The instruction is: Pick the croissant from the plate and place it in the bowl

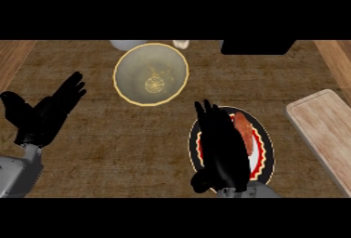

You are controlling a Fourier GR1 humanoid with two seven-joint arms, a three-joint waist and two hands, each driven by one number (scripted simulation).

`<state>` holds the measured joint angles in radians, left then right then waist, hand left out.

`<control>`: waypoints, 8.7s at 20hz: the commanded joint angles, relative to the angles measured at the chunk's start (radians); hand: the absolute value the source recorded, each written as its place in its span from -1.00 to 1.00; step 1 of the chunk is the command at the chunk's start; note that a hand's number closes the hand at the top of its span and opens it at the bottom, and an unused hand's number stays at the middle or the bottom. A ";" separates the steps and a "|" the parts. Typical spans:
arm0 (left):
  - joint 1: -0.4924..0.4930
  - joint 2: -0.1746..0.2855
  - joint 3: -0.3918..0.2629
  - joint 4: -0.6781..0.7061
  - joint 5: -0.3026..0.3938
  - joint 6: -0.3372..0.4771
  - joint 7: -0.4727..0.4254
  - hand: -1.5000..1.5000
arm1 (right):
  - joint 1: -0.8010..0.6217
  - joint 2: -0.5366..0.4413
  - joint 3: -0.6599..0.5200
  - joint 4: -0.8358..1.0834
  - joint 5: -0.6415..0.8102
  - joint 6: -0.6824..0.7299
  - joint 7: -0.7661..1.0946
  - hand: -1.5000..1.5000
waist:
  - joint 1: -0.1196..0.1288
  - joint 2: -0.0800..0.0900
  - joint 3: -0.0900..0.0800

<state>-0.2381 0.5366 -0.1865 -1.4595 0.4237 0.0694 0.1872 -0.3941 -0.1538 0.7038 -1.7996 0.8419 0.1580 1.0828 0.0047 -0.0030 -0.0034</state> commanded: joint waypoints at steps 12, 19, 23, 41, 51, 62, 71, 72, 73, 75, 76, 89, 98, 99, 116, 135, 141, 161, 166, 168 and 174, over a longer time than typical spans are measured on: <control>0.040 -0.018 0.012 -0.047 -0.041 0.011 0.016 0.00 | -0.068 0.121 -0.097 0.071 -0.043 0.345 0.248 -1.00 | -0.004 -0.003 0.003; 0.021 -0.024 0.058 0.077 -0.024 -0.079 -0.063 0.00 | -0.022 0.116 -0.127 0.137 0.012 0.352 0.186 -1.00 | -0.013 0.003 0.002; 0.025 -0.039 0.056 0.028 -0.040 -0.054 -0.030 0.00 | -0.036 0.151 -0.159 0.171 0.027 0.370 0.191 -1.00 | -0.006 0.001 0.003; 0.040 -0.081 0.082 -0.022 -0.109 -0.081 0.025 0.00 | 0.039 0.151 -0.260 0.230 0.086 0.375 0.079 -1.00 | -0.007 0.001 0.003; 0.024 -0.119 0.144 -0.006 -0.136 -0.097 0.028 0.00 | 0.035 0.141 -0.296 0.386 0.132 0.292 -0.014 -1.00 | -0.005 0.003 0.003; 0.036 -0.182 0.149 -0.075 -0.200 -0.114 0.110 0.00 | -0.008 0.153 -0.409 0.605 0.186 0.184 -0.176 -1.00 | 0.001 0.004 0.004; -0.008 -0.195 0.227 0.011 -0.216 -0.180 0.071 0.00 | 0.032 0.153 -0.349 0.685 0.272 0.028 -0.297 1.00 | -0.001 0.004 0.004; 0.004 -0.196 0.229 0.058 -0.239 -0.210 0.018 0.00 | 0.046 0.141 -0.378 0.588 0.262 0.099 -0.282 1.00 | -0.005 0.003 0.003; -0.011 -0.184 0.246 -0.029 -0.206 -0.189 0.129 0.00 | 0.021 0.143 -0.382 0.636 0.277 0.074 -0.300 1.00 | -0.002 0.003 0.004; 0.043 -0.188 0.256 -0.029 -0.205 -0.223 0.088 0.00 | 0.060 0.138 -0.368 0.559 0.280 0.116 -0.294 1.00 | -0.003 0.002 0.003; -0.008 -0.183 0.278 0.039 -0.201 -0.241 0.037 0.00 | 0.062 0.126 -0.361 0.602 0.297 0.080 -0.326 1.00 | -0.004 0.003 0.003; 0.090 -0.239 0.254 -0.094 -0.268 -0.213 0.096 0.00 | 0.147 0.085 -0.343 0.288 0.249 0.152 -0.335 1.00 | -0.008 -0.001 0.003; 0.048 -0.231 0.289 -0.070 -0.257 -0.243 0.114 0.00 | 0.382 0.002 -0.305 -0.070 0.225 0.155 -0.401 1.00 | -0.015 -0.001 0.003; 0.073 -0.212 0.309 -0.116 -0.238 -0.256 0.131 0.00 | 0.340 0.025 -0.295 -0.106 0.230 0.222 -0.348 1.00 | -0.009 -0.001 0.003; 0.060 -0.282 0.259 -0.053 -0.311 -0.235 0.081 0.00 | -0.182 0.153 -0.242 -0.384 0.071 0.644 0.141 1.00 | 0.001 0.000 0.002; 0.008 -0.286 0.259 -0.044 -0.319 -0.240 0.109 0.00 | -0.757 0.153 -0.360 0.347 -0.097 0.073 0.076 1.00 | 0.023 0.006 0.002; -0.017 -0.266 0.281 -0.029 -0.277 -0.284 0.121 0.00 | -0.918 0.154 -0.404 0.722 -0.099 -0.078 -0.027 1.00 | 0.047 0.014 0.001; -0.074 -0.306 0.234 -0.047 -0.309 -0.274 0.118 0.00 | -0.953 0.154 -0.658 1.387 -0.307 -0.490 -0.541 1.00 | 0.126 0.051 0.003; -0.112 -0.320 0.223 -0.041 -0.321 -0.256 0.134 0.00 | -0.927 0.154 -0.736 1.426 -0.422 -0.572 -0.619 -1.00 | 0.148 0.056 0.004; -0.092 -0.315 0.224 -0.013 -0.313 -0.289 0.087 0.00 | -0.926 0.154 -0.756 1.439 -0.448 -0.587 -0.684 -1.00 | 0.140 0.057 0.003; -0.120 -0.307 0.228 -0.028 -0.316 -0.276 0.133 0.00 | -0.943 0.154 -0.766 1.485 -0.441 -0.694 -0.811 -1.00 | 0.150 0.058 0.003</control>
<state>-0.3391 0.2300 0.0433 -1.4808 0.1098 -0.2128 0.2971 -1.3346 0.0000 -0.0553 -0.3464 0.4093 -0.4774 0.3455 0.1504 0.0562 -0.0002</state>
